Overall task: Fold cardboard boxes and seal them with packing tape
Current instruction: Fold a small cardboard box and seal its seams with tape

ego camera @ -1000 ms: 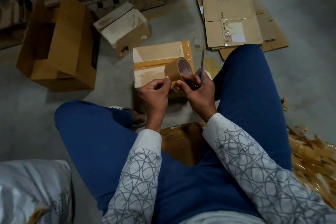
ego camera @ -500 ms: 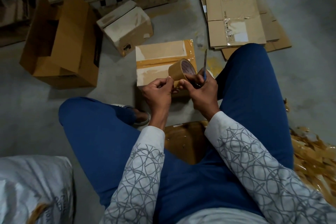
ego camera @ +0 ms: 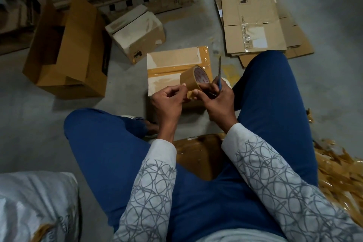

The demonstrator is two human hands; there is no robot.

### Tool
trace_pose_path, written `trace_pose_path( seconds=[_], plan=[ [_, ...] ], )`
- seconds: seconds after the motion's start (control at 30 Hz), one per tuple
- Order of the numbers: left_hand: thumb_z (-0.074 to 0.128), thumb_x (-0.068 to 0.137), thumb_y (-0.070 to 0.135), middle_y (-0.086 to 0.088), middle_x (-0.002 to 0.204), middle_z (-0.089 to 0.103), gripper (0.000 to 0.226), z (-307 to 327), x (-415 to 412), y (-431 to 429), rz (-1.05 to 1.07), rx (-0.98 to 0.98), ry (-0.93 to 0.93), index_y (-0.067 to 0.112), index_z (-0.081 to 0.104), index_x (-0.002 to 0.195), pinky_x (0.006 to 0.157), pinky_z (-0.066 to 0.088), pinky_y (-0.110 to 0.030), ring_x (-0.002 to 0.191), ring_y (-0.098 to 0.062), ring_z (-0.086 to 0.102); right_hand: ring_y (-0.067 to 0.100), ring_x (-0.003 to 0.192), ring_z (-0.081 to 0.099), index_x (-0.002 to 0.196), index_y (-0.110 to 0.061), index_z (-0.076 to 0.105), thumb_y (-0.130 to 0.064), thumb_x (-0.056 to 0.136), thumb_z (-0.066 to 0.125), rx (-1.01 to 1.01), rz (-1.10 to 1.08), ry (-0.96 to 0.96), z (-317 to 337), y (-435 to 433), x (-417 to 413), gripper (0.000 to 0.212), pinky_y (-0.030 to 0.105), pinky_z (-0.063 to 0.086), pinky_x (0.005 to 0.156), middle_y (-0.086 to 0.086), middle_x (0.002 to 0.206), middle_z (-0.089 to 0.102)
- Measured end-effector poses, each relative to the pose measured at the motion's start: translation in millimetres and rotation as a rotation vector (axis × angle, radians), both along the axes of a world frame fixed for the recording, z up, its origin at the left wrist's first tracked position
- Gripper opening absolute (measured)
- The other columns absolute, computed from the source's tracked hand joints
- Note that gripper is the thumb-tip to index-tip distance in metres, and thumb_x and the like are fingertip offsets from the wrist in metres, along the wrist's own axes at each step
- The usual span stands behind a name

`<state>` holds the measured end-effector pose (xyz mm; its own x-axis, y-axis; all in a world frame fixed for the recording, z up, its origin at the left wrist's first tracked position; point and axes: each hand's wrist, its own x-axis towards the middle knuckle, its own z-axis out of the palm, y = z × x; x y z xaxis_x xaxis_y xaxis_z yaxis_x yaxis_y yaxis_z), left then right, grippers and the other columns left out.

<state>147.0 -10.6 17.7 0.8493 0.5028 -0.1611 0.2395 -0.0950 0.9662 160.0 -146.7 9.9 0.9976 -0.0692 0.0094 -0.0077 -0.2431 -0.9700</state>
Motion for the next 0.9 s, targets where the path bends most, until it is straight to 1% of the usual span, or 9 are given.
trace_pose_path(
  seconds=[0.13, 0.23, 0.33, 0.4, 0.47, 0.57, 0.67, 0.77, 0.9],
  plan=[
    [0.076, 0.089, 0.018, 0.014, 0.077, 0.074, 0.008, 0, 0, 0, -0.012, 0.038, -0.013, 0.025, 0.076, 0.091, 0.073, 0.064, -0.036, 0.076, -0.006, 0.072, -0.003, 0.099, 0.065, 0.099, -0.029, 0.058, -0.017, 0.084, 0.082, -0.043, 0.007, -0.015, 3, 0, -1, 0.031, 0.025, 0.058, 0.087, -0.022, 0.096, 0.065],
    [0.075, 0.09, 0.013, 0.016, 0.071, 0.071, 0.013, 0, 0, -1, -0.018, 0.039, -0.027, 0.025, 0.075, 0.086, 0.067, 0.062, -0.029, 0.067, -0.001, 0.069, 0.002, 0.1, 0.066, 0.099, -0.033, 0.057, -0.017, 0.084, 0.082, -0.053, 0.004, -0.019, 2, 0, -1, 0.034, 0.025, 0.058, 0.087, -0.021, 0.097, 0.064],
    [0.073, 0.091, 0.011, 0.007, 0.069, 0.072, 0.012, -1, 0, -3, -0.006, 0.042, -0.031, 0.02, 0.075, 0.083, 0.063, 0.062, -0.029, 0.063, -0.008, 0.071, 0.006, 0.102, 0.067, 0.105, -0.028, 0.06, -0.019, 0.084, 0.081, -0.054, 0.013, -0.025, 1, 1, -1, 0.032, 0.024, 0.057, 0.087, -0.021, 0.098, 0.065],
    [0.072, 0.093, 0.011, -0.001, 0.07, 0.073, 0.013, -2, 0, -4, -0.009, 0.033, -0.033, 0.017, 0.075, 0.082, 0.061, 0.063, -0.034, 0.063, -0.017, 0.072, 0.0, 0.101, 0.067, 0.107, -0.024, 0.062, -0.019, 0.084, 0.081, -0.058, 0.012, -0.022, 0, 1, -2, 0.03, 0.02, 0.056, 0.086, -0.023, 0.097, 0.065],
    [0.071, 0.093, 0.009, -0.005, 0.068, 0.071, 0.017, -3, 0, -5, -0.004, 0.022, -0.037, 0.015, 0.074, 0.078, 0.057, 0.062, -0.032, 0.058, -0.018, 0.07, -0.004, 0.1, 0.066, 0.108, -0.021, 0.065, -0.018, 0.084, 0.081, -0.066, 0.007, -0.021, -1, 1, -2, 0.029, 0.019, 0.056, 0.085, -0.024, 0.096, 0.065],
    [0.07, 0.093, 0.007, -0.007, 0.067, 0.07, 0.017, -6, 0, -6, 0.028, 0.008, -0.03, 0.009, 0.075, 0.077, 0.053, 0.059, -0.027, 0.055, -0.017, 0.069, -0.002, 0.099, 0.067, 0.107, -0.024, 0.063, -0.02, 0.084, 0.081, -0.078, 0.015, -0.015, -1, 3, -3, 0.029, 0.02, 0.057, 0.085, -0.022, 0.097, 0.065],
    [0.071, 0.092, 0.008, -0.008, 0.069, 0.071, 0.013, -7, -1, -11, 0.06, -0.024, -0.004, 0.008, 0.075, 0.08, 0.051, 0.058, -0.025, 0.058, -0.02, 0.07, 0.004, 0.099, 0.068, 0.103, -0.019, 0.064, -0.021, 0.084, 0.082, -0.092, -0.001, -0.006, -5, 4, -2, 0.027, 0.027, 0.059, 0.086, -0.017, 0.098, 0.067],
    [0.07, 0.093, 0.01, -0.004, 0.068, 0.071, 0.016, -6, 0, -15, 0.094, -0.032, 0.015, 0.013, 0.074, 0.078, 0.052, 0.058, -0.025, 0.057, -0.015, 0.07, 0.01, 0.098, 0.07, 0.102, -0.012, 0.064, -0.025, 0.081, 0.083, -0.066, -0.035, 0.032, -9, 4, -1, 0.031, 0.039, 0.061, 0.087, -0.008, 0.099, 0.071],
    [0.067, 0.097, 0.016, -0.014, 0.08, 0.075, 0.014, -9, 4, -11, 0.112, -0.178, -0.004, 0.007, 0.076, 0.09, 0.063, 0.064, -0.039, 0.071, -0.027, 0.075, 0.015, 0.1, 0.07, 0.102, -0.012, 0.063, -0.032, 0.08, 0.082, -0.023, -0.061, 0.073, -12, 2, 1, 0.036, 0.046, 0.061, 0.085, 0.001, 0.103, 0.072]
  ],
)
